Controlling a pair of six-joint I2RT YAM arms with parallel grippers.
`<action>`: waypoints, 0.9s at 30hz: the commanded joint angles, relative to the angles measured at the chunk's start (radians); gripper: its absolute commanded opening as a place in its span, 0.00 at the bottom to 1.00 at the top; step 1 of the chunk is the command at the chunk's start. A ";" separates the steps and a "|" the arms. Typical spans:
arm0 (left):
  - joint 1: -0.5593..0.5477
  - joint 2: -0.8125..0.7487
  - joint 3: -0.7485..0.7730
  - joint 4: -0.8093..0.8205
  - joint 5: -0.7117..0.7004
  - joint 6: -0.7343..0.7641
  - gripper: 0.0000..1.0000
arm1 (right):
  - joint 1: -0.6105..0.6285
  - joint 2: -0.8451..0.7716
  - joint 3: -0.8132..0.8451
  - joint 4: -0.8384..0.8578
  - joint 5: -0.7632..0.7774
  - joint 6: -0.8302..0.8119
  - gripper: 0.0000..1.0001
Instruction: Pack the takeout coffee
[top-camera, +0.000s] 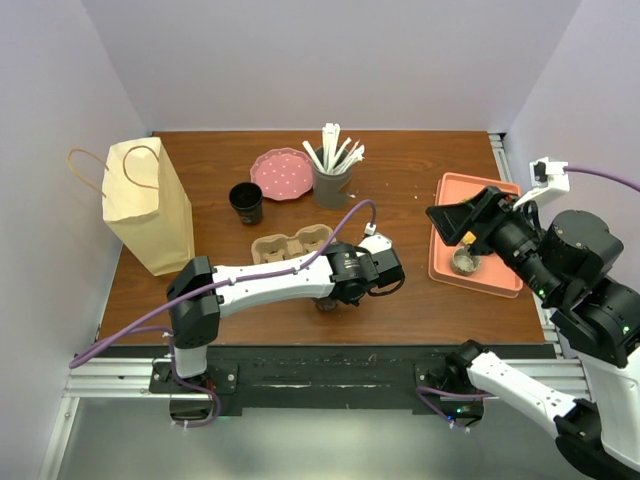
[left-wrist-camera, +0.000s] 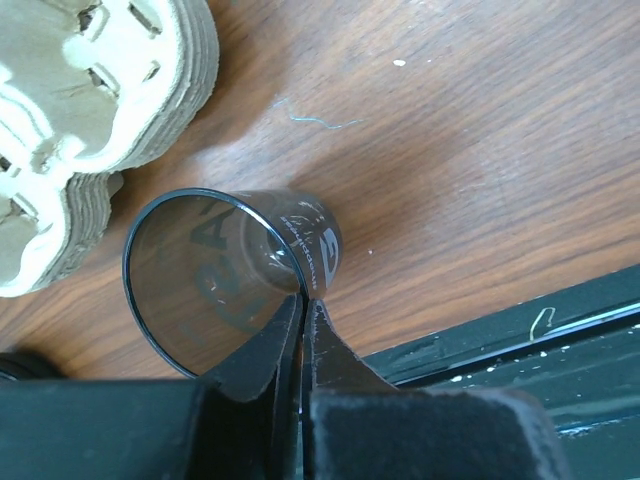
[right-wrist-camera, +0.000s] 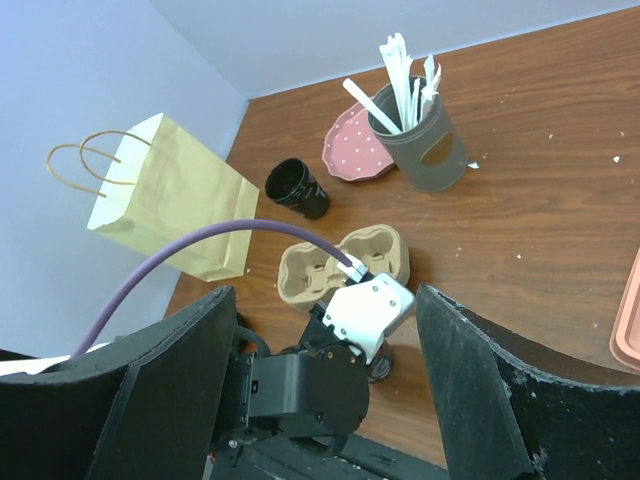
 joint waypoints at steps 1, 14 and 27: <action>0.000 -0.005 -0.010 0.049 0.004 -0.022 0.10 | -0.004 0.020 0.008 0.020 0.021 -0.011 0.77; 0.002 -0.021 0.069 -0.032 -0.002 -0.042 0.29 | -0.004 0.021 0.010 0.017 0.020 -0.017 0.77; 0.327 -0.279 0.077 -0.165 -0.091 -0.249 0.57 | -0.004 -0.022 -0.044 -0.008 0.003 0.015 0.77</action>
